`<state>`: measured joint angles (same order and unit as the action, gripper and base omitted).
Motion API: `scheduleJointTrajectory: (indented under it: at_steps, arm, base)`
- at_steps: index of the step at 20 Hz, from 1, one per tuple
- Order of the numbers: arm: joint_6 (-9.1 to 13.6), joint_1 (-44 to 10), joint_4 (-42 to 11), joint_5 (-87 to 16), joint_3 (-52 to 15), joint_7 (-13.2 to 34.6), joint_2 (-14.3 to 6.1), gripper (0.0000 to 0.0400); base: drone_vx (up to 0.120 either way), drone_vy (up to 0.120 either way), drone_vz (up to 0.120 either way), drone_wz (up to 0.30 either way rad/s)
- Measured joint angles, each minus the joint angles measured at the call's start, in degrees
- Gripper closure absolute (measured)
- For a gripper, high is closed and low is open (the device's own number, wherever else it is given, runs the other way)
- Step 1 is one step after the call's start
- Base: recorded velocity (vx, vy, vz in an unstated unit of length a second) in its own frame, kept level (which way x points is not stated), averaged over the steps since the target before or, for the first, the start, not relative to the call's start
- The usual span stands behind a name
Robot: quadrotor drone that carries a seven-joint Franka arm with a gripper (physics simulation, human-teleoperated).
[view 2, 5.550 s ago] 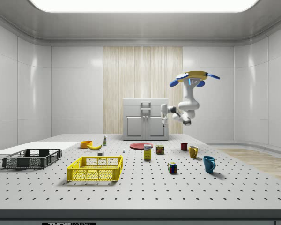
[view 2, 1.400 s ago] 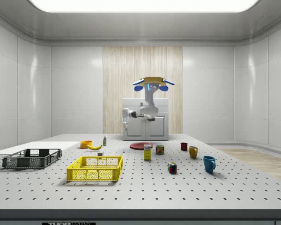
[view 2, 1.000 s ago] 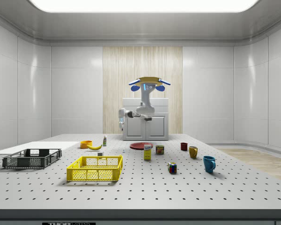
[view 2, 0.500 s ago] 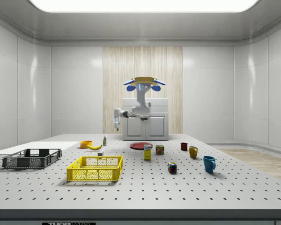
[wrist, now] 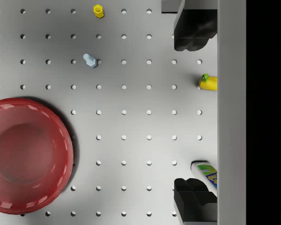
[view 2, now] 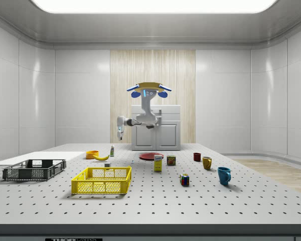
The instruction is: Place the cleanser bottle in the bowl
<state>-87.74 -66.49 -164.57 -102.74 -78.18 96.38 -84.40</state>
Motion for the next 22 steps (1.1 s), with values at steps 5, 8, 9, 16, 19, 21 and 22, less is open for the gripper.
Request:
scheduleJointTrajectory:
  at_steps: [5,8,9,16,19,21,22]
  arm:
    - [-0.5,-0.1,0.0,0.2,-0.1,0.1,-0.5,0.0]
    - [-0.7,-0.2,0.0,0.3,-0.1,0.1,-0.8,0.0]
    - [-0.8,-0.2,0.0,0.4,-0.1,0.2,-0.9,0.0]
    - [-1.4,-0.3,0.1,0.6,-0.2,0.3,-1.5,0.0]
    - [-1.6,-0.4,0.1,0.7,-0.3,0.3,-1.7,0.0]
    - [-1.7,-0.4,0.1,0.8,-0.3,0.3,-1.9,0.0]
    - [-1.8,-0.4,0.1,0.8,-0.3,0.3,-1.9,0.0]
  base:
    - [0.12,0.0,0.0,0.0]
    - [0.12,0.0,0.0,0.0]
    - [0.12,0.0,0.0,0.0]
    - [0.114,-0.006,0.0,0.0]
    - [0.0,-0.12,0.0,0.0]
    - [0.0,0.0,0.0,0.0]
    - [0.0,0.0,-0.08,0.0]
